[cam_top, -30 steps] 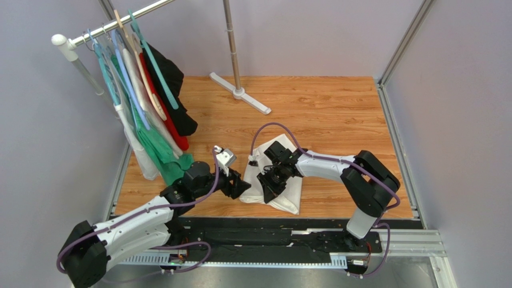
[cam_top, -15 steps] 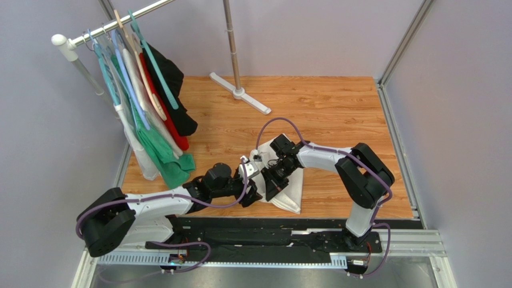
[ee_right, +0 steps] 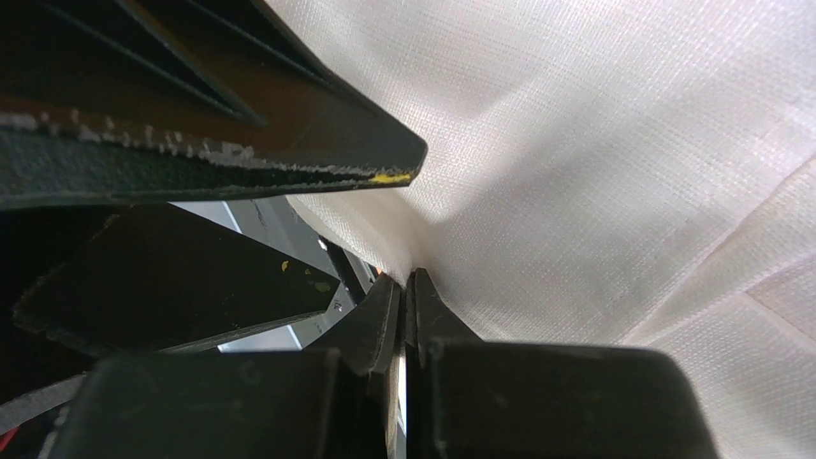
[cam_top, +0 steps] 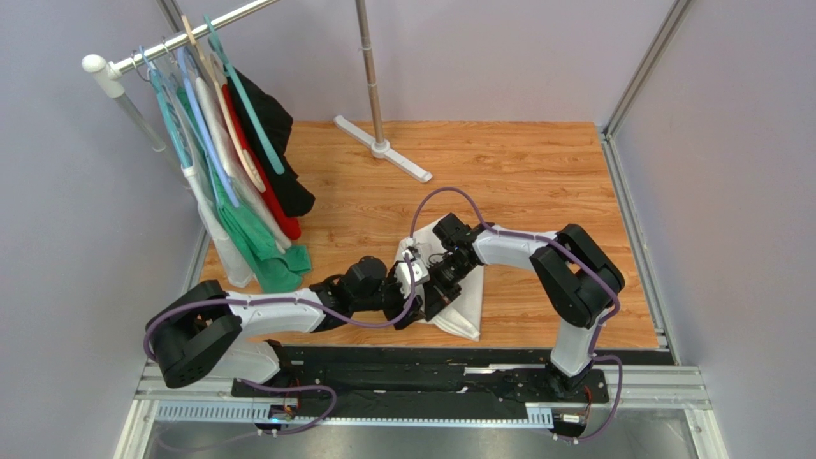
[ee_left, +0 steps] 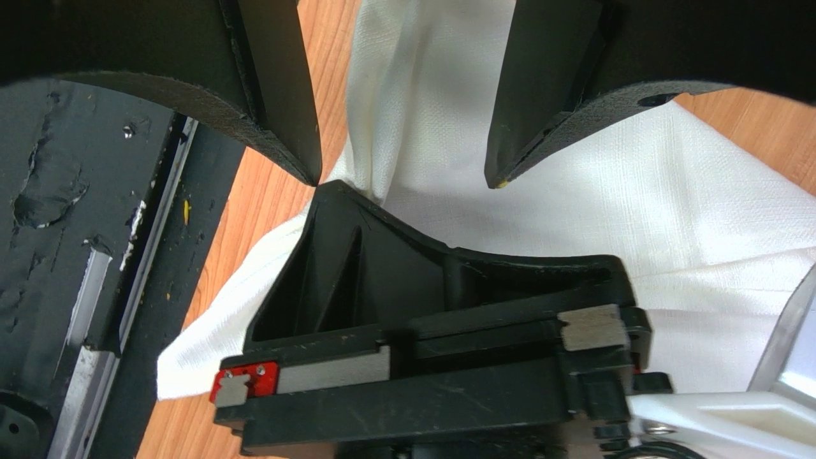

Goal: Fold the napkin, place the utensils inside, and roll it up
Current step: Roll the napkin with the utensil

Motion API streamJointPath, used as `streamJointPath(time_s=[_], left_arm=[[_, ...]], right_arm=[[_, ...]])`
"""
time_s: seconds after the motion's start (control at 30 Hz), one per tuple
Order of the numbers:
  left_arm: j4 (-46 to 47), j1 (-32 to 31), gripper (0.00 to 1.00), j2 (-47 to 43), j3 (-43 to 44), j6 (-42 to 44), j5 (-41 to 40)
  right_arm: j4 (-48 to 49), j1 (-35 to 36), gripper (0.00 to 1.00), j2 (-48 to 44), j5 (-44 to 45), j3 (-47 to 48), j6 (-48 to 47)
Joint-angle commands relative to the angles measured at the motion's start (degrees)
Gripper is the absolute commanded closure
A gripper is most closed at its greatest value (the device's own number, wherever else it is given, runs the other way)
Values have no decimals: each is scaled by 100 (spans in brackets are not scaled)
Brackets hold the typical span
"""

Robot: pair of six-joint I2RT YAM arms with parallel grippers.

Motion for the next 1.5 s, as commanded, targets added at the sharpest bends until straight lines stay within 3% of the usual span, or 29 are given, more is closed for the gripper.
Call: streamJointPath(time_s=[0.0,0.73,1.03,1.13,1.17,1.3,1.37,1.4,1.47], left_arm=[[-300,-135,27,-40,313,340,38],[-1391,-962,30,785,797,235,-1404],[-1646,-979,55,1102,999,95,-1897],[-1716,-979,70,1181,1043,68,-1835],[-1751,-979,79,1190,1052,59,-1826],[-1795,-979,96,1199,1061,-28,-1765],[-1813,-979,100,1199,1069,-116,-1703],[-1970,-979,100,1164,1078,-160,-1625],[-2076,-979,100,1094,1061,-309,-1545]], right_arm=[[-83,-92,100,50,-230,210,-128],[-127,-277,100,164,-502,227,-198],[-118,-294,100,164,-599,218,-216],[-118,-312,100,146,-625,210,-216],[-109,-338,100,129,-730,201,-216],[-65,-435,100,-38,-801,201,-146],[-22,-487,93,-213,-793,183,-14],[-4,-540,78,-275,-775,175,39],[40,-593,65,-537,-487,131,232]])
